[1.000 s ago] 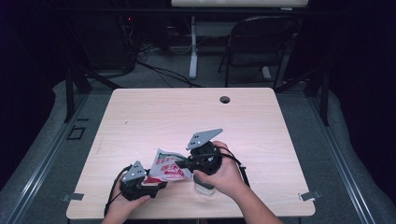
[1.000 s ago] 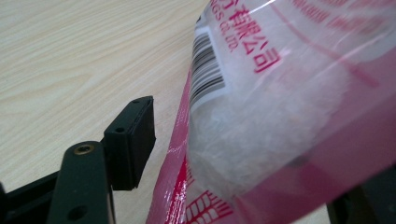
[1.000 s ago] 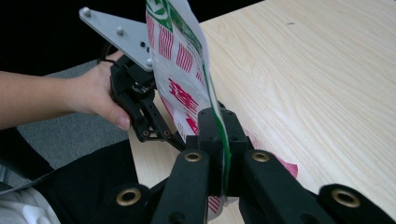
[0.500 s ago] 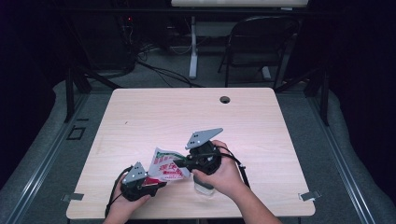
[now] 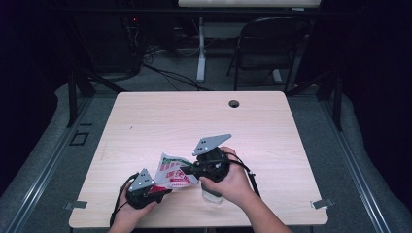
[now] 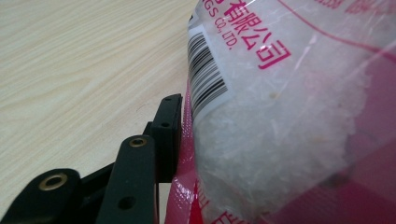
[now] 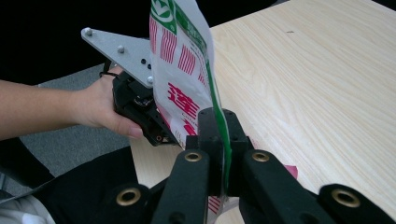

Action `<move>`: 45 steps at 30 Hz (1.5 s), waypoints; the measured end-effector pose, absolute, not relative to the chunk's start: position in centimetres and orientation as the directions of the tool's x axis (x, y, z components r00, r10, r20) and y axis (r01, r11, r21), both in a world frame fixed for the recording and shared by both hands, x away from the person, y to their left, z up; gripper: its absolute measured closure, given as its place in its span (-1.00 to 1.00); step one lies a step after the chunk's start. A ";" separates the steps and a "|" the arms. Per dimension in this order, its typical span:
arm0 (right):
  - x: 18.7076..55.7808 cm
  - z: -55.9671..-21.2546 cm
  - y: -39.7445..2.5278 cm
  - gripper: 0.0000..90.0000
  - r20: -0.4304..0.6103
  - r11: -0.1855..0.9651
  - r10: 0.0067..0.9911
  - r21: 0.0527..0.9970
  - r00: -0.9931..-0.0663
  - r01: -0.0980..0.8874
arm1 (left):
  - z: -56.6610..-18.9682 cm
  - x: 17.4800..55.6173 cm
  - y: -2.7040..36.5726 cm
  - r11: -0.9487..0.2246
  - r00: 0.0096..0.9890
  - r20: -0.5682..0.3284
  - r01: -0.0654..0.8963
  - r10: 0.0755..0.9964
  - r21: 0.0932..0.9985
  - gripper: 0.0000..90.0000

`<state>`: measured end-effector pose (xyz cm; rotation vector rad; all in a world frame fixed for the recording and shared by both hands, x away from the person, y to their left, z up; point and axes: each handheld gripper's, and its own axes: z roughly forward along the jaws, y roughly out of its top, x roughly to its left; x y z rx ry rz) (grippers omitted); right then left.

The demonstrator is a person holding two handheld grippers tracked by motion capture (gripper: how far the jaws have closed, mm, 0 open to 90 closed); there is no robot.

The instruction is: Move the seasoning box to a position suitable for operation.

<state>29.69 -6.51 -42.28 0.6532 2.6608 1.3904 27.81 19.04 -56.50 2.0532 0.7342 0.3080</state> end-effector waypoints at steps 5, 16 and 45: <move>29.7 -42.3 -6.5 1.00 0.132 0.500 0.401 0.797 -0.906 0.338 | -56.3 27.7 19.1 -0.419 0.791 -0.043 0.368 0.610 0.830 0.43; 29.7 -42.2 -6.5 1.00 0.123 0.500 0.408 0.799 -0.905 0.334 | -55.7 27.6 19.3 -0.432 0.781 0.000 0.345 0.624 0.834 0.56; 29.8 -43.4 -8.3 1.00 0.185 0.462 0.428 0.796 -0.885 0.391 | -54.4 27.2 18.4 -0.492 0.726 0.121 0.324 0.677 0.808 0.62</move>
